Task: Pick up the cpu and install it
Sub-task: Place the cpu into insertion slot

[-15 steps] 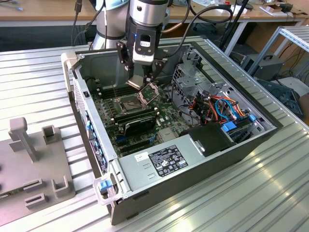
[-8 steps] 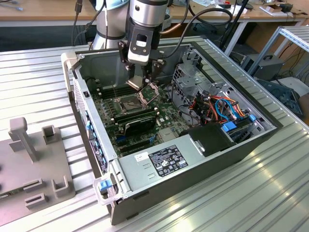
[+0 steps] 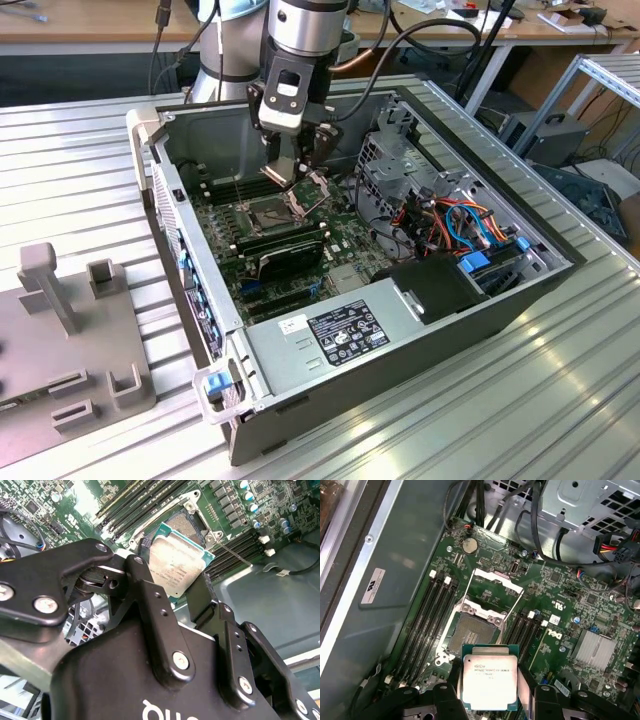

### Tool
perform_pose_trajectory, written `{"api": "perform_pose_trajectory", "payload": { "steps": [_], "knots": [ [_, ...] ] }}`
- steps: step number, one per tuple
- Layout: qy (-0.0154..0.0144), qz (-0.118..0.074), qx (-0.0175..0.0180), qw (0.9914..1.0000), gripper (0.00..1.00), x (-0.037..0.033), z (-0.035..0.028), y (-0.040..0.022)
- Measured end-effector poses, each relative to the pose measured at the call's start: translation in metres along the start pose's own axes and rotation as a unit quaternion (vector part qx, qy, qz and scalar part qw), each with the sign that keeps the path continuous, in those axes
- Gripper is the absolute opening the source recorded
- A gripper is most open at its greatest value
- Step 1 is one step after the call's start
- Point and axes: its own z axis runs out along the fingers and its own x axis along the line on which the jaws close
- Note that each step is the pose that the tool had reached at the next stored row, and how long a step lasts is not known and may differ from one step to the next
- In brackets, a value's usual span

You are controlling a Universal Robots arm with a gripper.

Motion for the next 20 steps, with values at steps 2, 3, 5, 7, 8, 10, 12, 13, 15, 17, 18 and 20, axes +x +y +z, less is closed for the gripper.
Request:
{"api": "perform_pose_trajectory", "payload": {
  "steps": [2, 3, 5, 7, 8, 10, 12, 13, 15, 17, 18, 20],
  "knots": [
    [-0.0002, 0.013, 0.0002, 0.99992, 0.54, 0.0, 0.0005, 0.0001],
    [-0.0005, 0.021, 0.0004, 0.99978, 0.54, 0.0, 0.0006, 0.0],
    [-0.0009, 0.039, 0.0007, 0.99924, 0.54, 0.0, 0.0012, 0.0],
    [-0.0014, 0.056, 0.0011, 0.99842, 0.54, 0.0, 0.0017, 0.0],
    [-0.0015, 0.065, 0.0013, 0.99791, 0.54, 0.0, 0.002, 0.0],
    [-0.002, 0.082, 0.0016, 0.99661, 0.54, 0.0001, 0.0025, 0.0],
    [-0.0024, 0.1, 0.002, 0.99498, 0.54, 0.0001, 0.0031, -0.0001],
    [-0.0026, 0.109, 0.0021, 0.99404, 0.54, 0.0001, 0.0034, -0.0001],
    [-0.0031, 0.126, 0.0025, 0.99201, 0.54, 0.0001, 0.0039, -0.0001],
    [-0.0035, 0.143, 0.0028, 0.98966, 0.54, 0.0001, 0.0047, -0.0001],
    [-0.0037, 0.15, 0.003, 0.98867, 0.54, 0.0002, 0.0049, -0.0001],
    [-0.0037, 0.151, 0.003, 0.98851, 0.54, 0.0002, 0.005, -0.0001]
  ]
}}
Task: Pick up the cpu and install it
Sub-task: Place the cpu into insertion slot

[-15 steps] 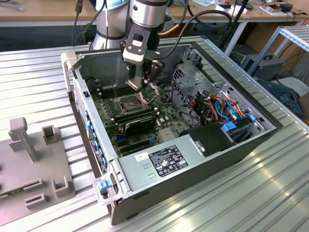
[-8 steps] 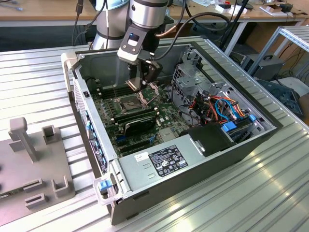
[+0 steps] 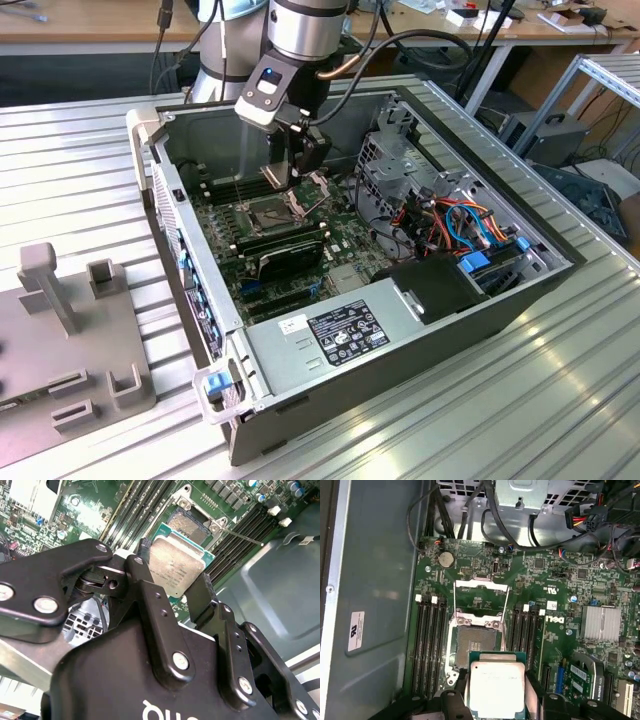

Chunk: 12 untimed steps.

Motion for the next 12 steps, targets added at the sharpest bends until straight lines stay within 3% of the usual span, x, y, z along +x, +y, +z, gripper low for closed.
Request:
{"api": "perform_pose_trajectory", "payload": {
  "steps": [8, 12],
  "knots": [
    [0.0001, 0.001, 0.0, 1.0, 0.54, 0.0001, 0.0022, 0.0001],
    [-0.0007, 0.028, 0.0005, 0.9996, 0.54, 0.0002, 0.0069, -0.0001]
  ]
}}
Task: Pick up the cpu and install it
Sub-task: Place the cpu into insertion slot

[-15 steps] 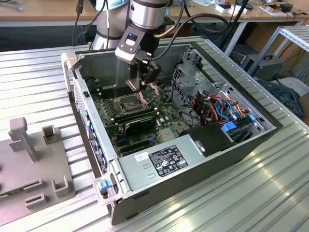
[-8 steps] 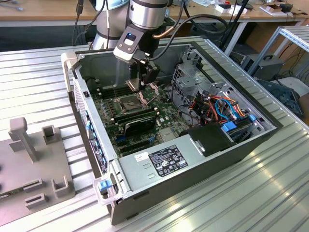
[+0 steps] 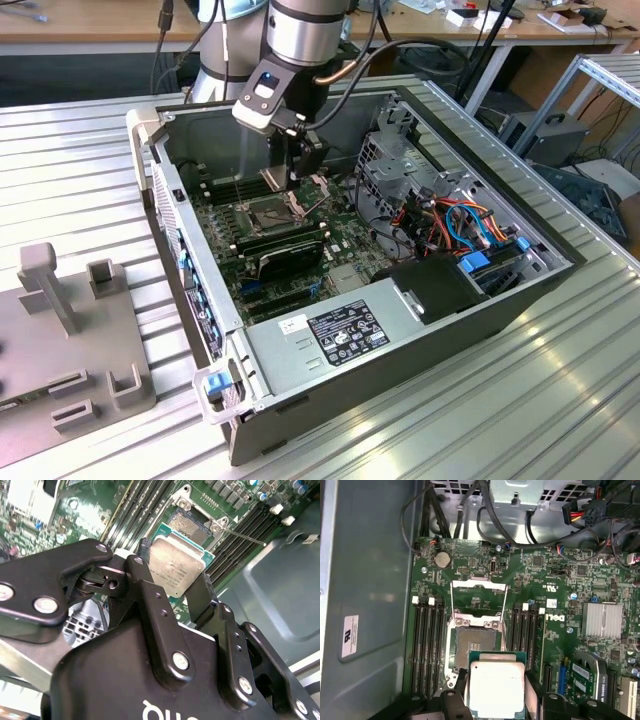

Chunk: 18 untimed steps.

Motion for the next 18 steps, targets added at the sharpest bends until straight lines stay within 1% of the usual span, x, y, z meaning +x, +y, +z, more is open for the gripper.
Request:
{"api": "perform_pose_trajectory", "payload": {
  "steps": [2, 6, 9, 13, 18],
  "knots": [
    [-0.0003, 0.014, 0.0003, 0.9999, 0.54, 0.0001, 0.0017, 0.0],
    [-0.0004, 0.016, -0.0001, 0.99987, 0.54, 0.0012, 0.0041, -0.0001],
    [-0.0003, 0.016, -0.0019, 0.99987, 0.54, 0.0021, 0.0075, -0.0001],
    [-0.0004, 0.015, -0.0056, 0.99988, 0.54, 0.0031, 0.0119, -0.0004],
    [-0.0004, 0.011, -0.0085, 0.9999, 0.54, 0.0037, 0.0169, -0.0019]
  ]
}}
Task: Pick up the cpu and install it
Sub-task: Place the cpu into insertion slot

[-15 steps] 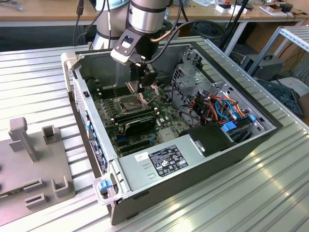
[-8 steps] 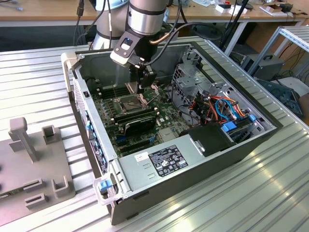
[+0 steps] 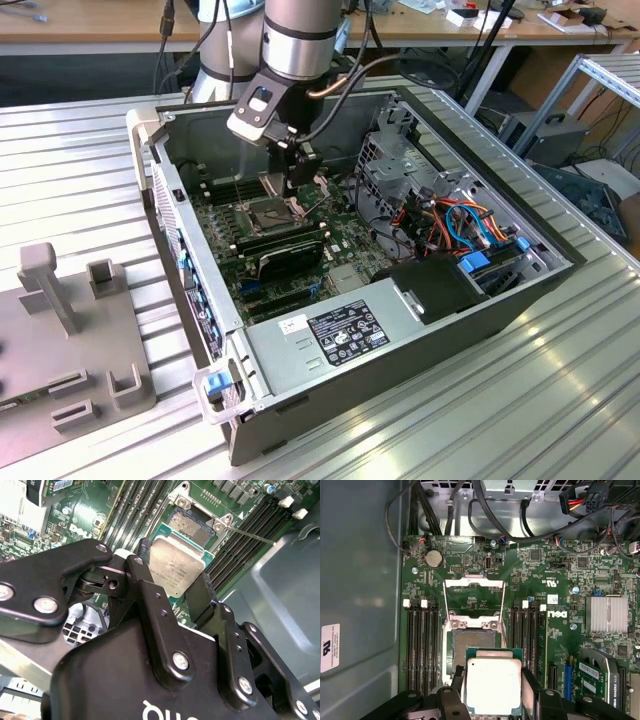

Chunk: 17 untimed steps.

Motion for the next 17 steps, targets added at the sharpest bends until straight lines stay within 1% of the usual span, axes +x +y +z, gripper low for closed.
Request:
{"api": "perform_pose_trajectory", "payload": {
  "steps": [17],
  "knots": [
    [0.0, -0.004, -0.0001, 0.99999, 0.54, 0.0, 0.001, 0.0]
  ]
}}
